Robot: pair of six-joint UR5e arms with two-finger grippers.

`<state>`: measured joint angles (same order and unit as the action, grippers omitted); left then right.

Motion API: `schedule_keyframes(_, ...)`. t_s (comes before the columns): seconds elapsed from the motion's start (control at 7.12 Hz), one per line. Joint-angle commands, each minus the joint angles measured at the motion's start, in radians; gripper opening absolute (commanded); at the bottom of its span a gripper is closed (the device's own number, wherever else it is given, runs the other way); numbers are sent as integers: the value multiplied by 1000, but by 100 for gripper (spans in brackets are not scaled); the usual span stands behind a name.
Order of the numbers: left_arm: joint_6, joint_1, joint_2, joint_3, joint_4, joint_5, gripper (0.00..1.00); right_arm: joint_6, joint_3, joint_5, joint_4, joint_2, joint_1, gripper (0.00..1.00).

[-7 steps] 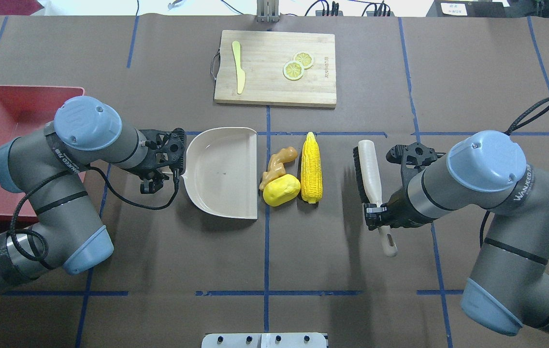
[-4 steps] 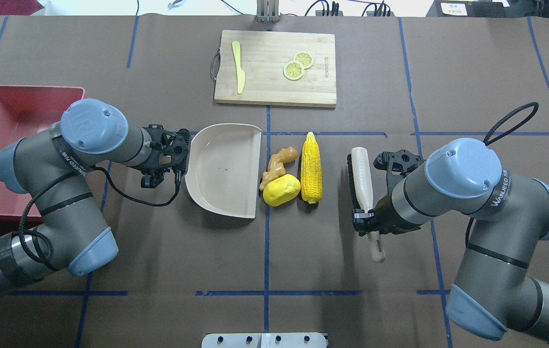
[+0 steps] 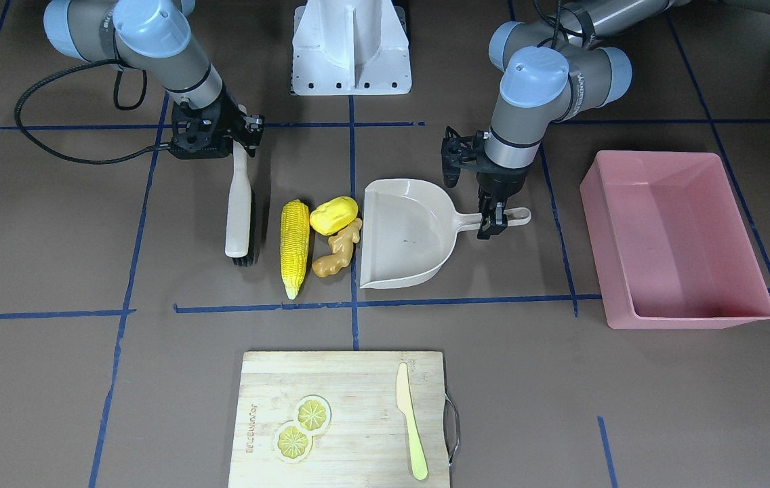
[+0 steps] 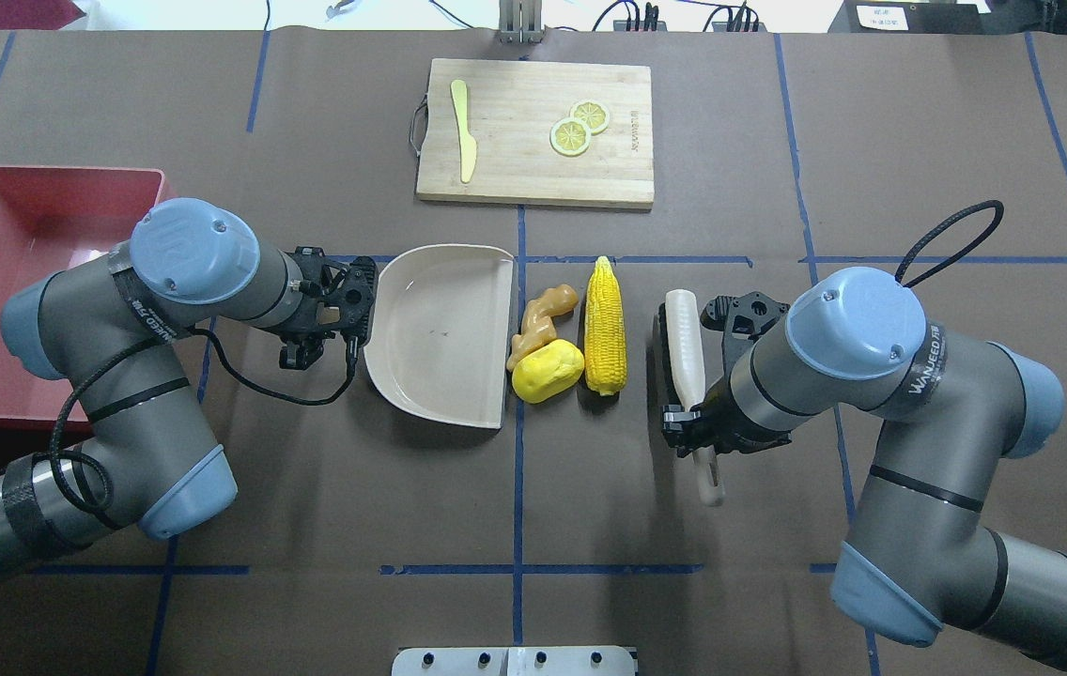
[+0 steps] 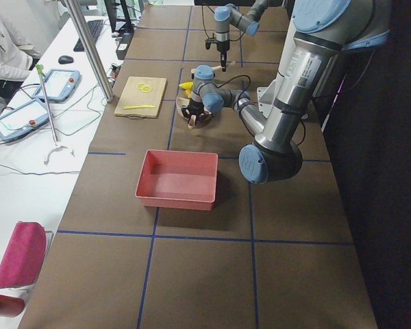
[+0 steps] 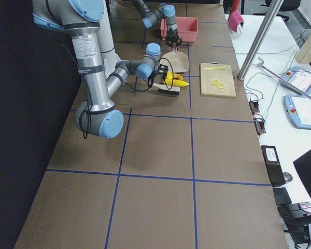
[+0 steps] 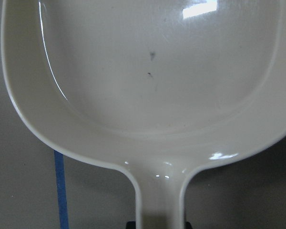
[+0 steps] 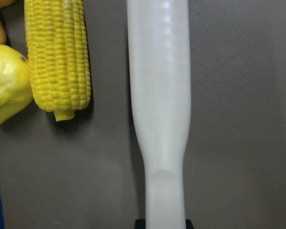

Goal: Sweep and dump trash into bin
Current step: 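Sweep the corn, potato and ginger into the dustpan with the right gripper's brush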

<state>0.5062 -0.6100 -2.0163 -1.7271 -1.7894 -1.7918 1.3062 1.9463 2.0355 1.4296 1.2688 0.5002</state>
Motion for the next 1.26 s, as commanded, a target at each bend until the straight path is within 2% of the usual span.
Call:
schedule_keyframes(0.0,0,1,-30,3,74,0,1,-1,-29,0,0,-25,0,0)
schedule_keyframes(0.14,2,1,-50,-11,132,-1,2,-1,-29,0,0,-25,0,0)
schedule_keyframes(0.42,3,2,-51,-11,140,-1,2,-1,-30,-1,0,-25,0,0)
schedule_keyframes(0.7,6,1,-53,-15,204,-12,3,-1,-32,-3,-2,-25,0,0)
schedule_keyframes(0.98,5,-1,-61,-34,270,-81,2,-1,-40,-5,-3,-26,0,0)
schedule_keyframes(1.12,5,-1,-68,-32,277,-83,2,-1,-40,-5,-5,-26,-2,0)
